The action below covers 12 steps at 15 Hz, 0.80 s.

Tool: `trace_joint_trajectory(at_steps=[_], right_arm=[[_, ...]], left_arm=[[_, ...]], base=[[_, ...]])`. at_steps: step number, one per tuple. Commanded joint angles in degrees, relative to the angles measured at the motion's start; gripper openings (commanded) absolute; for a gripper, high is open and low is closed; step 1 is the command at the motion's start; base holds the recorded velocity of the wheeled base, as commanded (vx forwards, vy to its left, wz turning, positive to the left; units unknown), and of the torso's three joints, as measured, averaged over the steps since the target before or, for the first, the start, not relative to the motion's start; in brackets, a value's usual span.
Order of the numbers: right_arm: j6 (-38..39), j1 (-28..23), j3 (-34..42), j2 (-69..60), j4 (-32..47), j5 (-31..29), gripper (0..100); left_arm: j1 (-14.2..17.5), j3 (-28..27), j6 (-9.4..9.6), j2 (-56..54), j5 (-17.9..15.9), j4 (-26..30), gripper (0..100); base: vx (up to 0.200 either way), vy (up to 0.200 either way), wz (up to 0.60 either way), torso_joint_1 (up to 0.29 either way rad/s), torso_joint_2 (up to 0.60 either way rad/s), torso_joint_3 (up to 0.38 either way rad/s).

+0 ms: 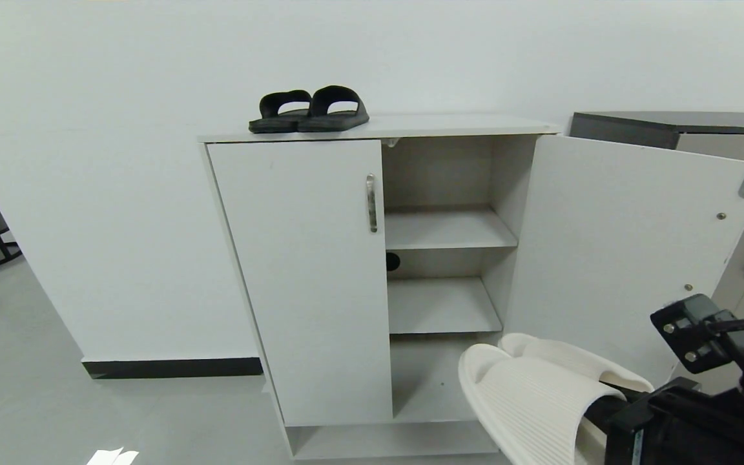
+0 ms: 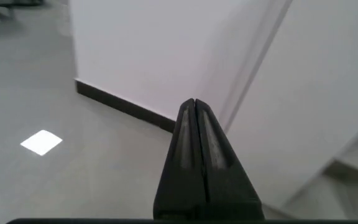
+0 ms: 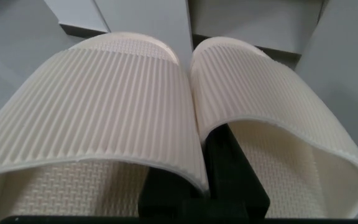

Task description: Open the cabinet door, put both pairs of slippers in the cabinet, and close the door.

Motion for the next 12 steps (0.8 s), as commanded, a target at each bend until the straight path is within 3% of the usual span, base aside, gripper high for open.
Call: trace_joint_trajectory(at_steps=[1,2,4,5,7,8,9,10,12], right_arm=[[-0.01,0.18,1.28,-0.35,0.08,0.35,0],[-0.01,0.36,2.68,-0.70,-0.09,0.70,0],[0.08,0.36,4.00,-0.88,-0.18,2.46,0],[0.08,0.36,4.00,-0.62,-0.53,2.54,0],[-0.01,1.06,3.91,-0.44,-1.15,2.46,0],[-0.01,1.24,4.00,-0.53,-1.32,2.37,0],[-0.01,1.24,3.83,-0.27,-1.32,2.46,0],[-0.01,1.24,3.74,0.26,-1.32,2.54,0],[0.08,1.24,3.39,2.02,-1.68,2.54,0]], left_arm=[[0.39,1.27,2.05,-16.37,-9.61,10.49,0],[0.30,1.27,3.02,-16.54,-13.04,10.84,0],[0.30,1.27,8.20,-16.46,-20.68,11.10,0],[0.30,1.27,9.35,-16.46,-23.23,11.45,0],[0.13,1.27,9.78,-16.46,-23.58,11.45,0],[-5.59,1.27,9.52,-18.13,-23.58,11.54,0],[-6.64,1.27,9.61,-18.74,-23.41,12.33,0],[-5.23,1.27,9.61,-19.18,-23.32,13.21,0],[-5.06,1.27,11.63,-21.47,-19.89,13.12,0]], base=[[0.000,0.000,0.00,0.000,0.00,0.000],[0.000,0.000,0.00,0.000,0.00,0.000],[0.000,0.000,0.00,0.000,0.00,0.000],[0.000,0.000,0.00,0.000,0.00,0.000],[0.000,0.000,0.00,0.000,0.00,0.000],[0.000,0.000,0.00,0.000,0.00,0.000],[0.000,0.000,0.00,0.000,0.00,0.000],[0.000,0.000,0.00,0.000,0.00,0.000],[0.000,0.000,0.00,0.000,0.00,0.000]])
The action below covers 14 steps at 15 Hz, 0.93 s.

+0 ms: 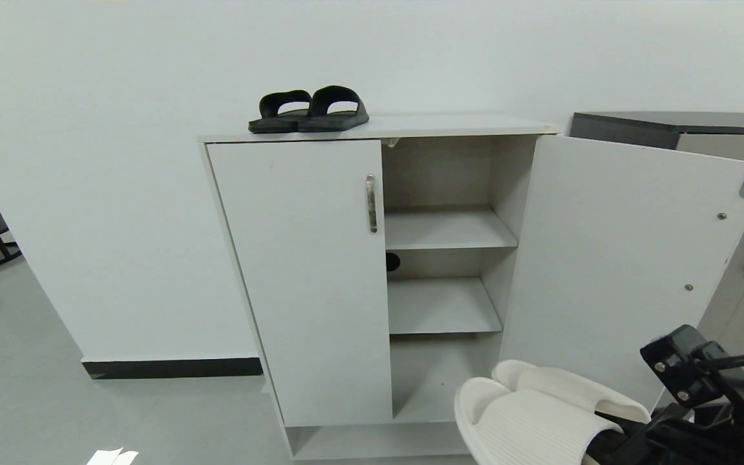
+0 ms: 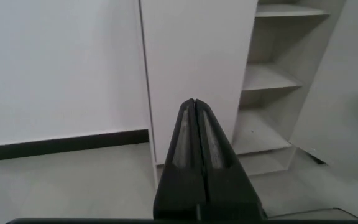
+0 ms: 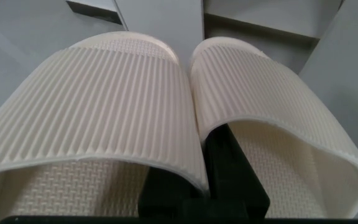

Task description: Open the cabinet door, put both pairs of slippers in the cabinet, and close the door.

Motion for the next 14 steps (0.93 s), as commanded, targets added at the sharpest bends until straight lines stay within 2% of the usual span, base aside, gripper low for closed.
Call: trace_joint_trajectory(at_steps=[1,2,3,4,5,7,13,14], right_arm=[[0.05,0.05,0.13,2.33,-1.28,0.01,0],[0.23,0.05,0.13,3.82,-2.34,-0.08,0],[0.49,0.05,0.22,5.31,-3.83,0.01,0],[0.84,-0.56,-0.40,9.18,-5.94,0.01,0],[2.78,-0.91,-1.98,14.19,-9.90,-0.43,0],[5.50,-1.00,-5.06,22.28,-15.96,-1.66,0],[5.77,-7.86,-14.02,35.28,-16.14,-11.59,0],[5.77,-8.47,-14.90,36.08,-16.14,-11.77,0]], left_arm=[[0.79,0.00,1.93,-2.35,-0.23,0.40,0],[0.79,0.00,2.10,-2.35,-4.36,0.40,0],[0.79,0.00,1.84,-2.35,-3.39,0.40,0],[0.79,0.00,-0.18,-2.35,-2.08,0.40,0],[0.79,0.00,-1.33,-2.44,-0.93,0.31,0],[0.79,0.00,-0.98,-2.44,-0.67,0.31,0],[0.79,0.00,-0.89,-2.44,-0.76,0.31,0],[0.79,0.00,-0.80,-2.44,-0.76,0.31,0]], base=[[0.000,0.000,0.00,0.000,0.00,0.000],[0.000,0.000,0.00,0.000,0.00,0.000],[0.000,0.000,0.00,0.000,0.00,0.000],[0.000,0.000,0.00,0.000,0.00,0.000],[0.000,0.000,0.00,0.000,0.00,0.000],[0.000,0.000,0.00,0.000,0.00,0.000],[0.000,0.000,0.00,0.000,0.00,0.000],[0.000,0.000,0.00,0.000,0.00,0.000]])
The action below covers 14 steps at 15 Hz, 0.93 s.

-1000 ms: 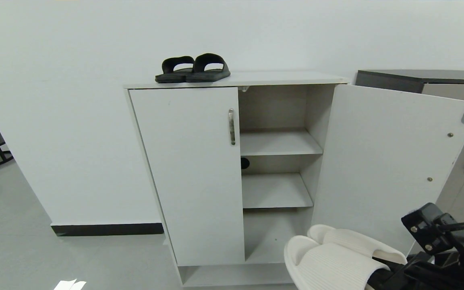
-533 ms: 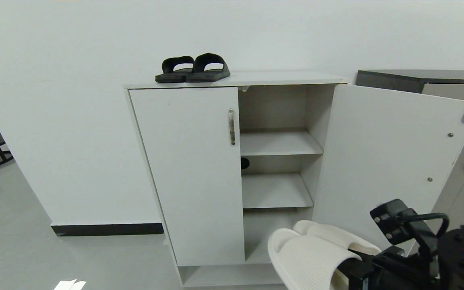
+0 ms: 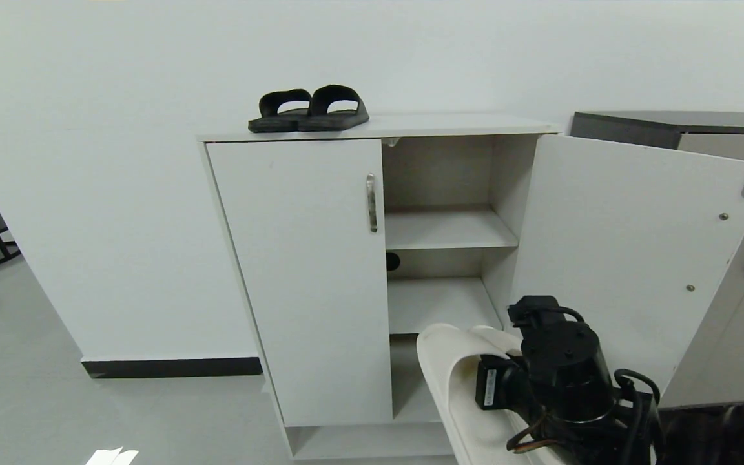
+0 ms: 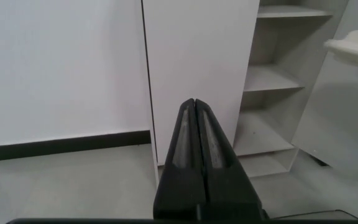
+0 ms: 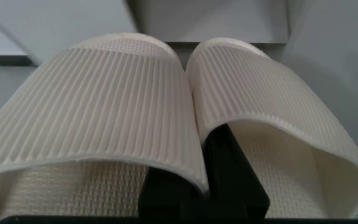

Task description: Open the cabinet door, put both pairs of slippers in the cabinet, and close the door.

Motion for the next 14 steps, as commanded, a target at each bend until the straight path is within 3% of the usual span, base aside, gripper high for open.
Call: trace_joint_trajectory(at_steps=[1,7,14], right_arm=[[-0.01,-1.23,-1.73,4.26,-0.01,-0.20,0],[-1.59,-3.17,-6.92,13.05,-5.19,-2.49,0],[-19.08,-6.51,-6.22,20.35,-30.51,-8.47,0]], left_arm=[[0.00,0.00,0.02,0.11,-0.08,0.02,0],[-0.09,0.00,0.11,1.43,-0.08,0.02,0],[0.00,0.00,0.11,0.38,-0.08,0.02,0]], base=[[0.000,0.000,0.00,0.002,0.00,-0.076],[0.000,0.000,0.00,0.005,0.00,-0.185],[0.000,0.000,0.00,0.005,0.00,-0.200]])
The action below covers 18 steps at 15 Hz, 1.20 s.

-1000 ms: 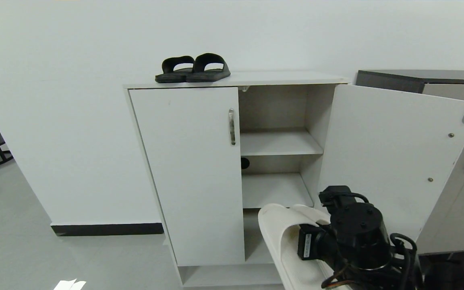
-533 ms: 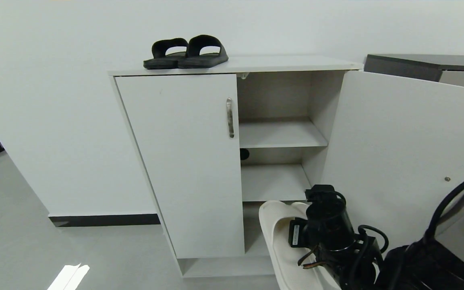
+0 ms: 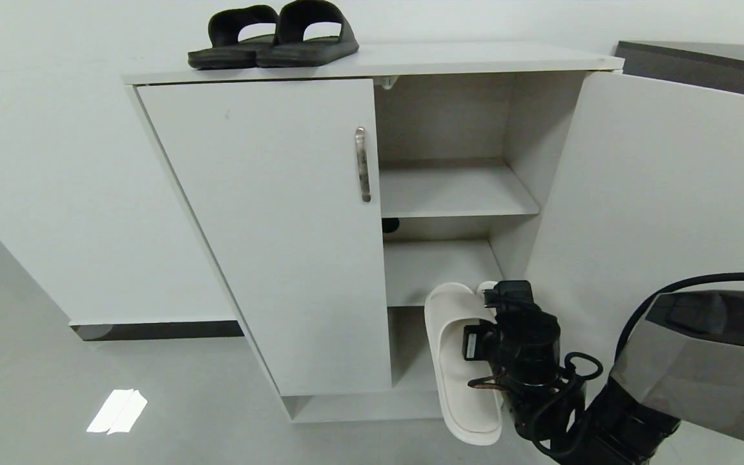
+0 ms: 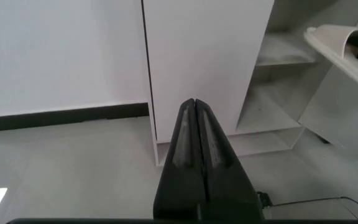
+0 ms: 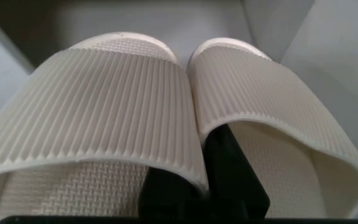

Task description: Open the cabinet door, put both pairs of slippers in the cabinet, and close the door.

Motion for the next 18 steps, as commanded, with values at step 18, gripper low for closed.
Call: trace_joint_trajectory(at_steps=[18], right_arm=[[-4.98,-0.87,-9.84,8.62,0.43,4.81,0]], left_arm=[[0.02,0.00,0.00,-0.75,0.01,-0.01,0]], base=[[0.100,0.000,0.00,0.002,0.00,-0.030]])
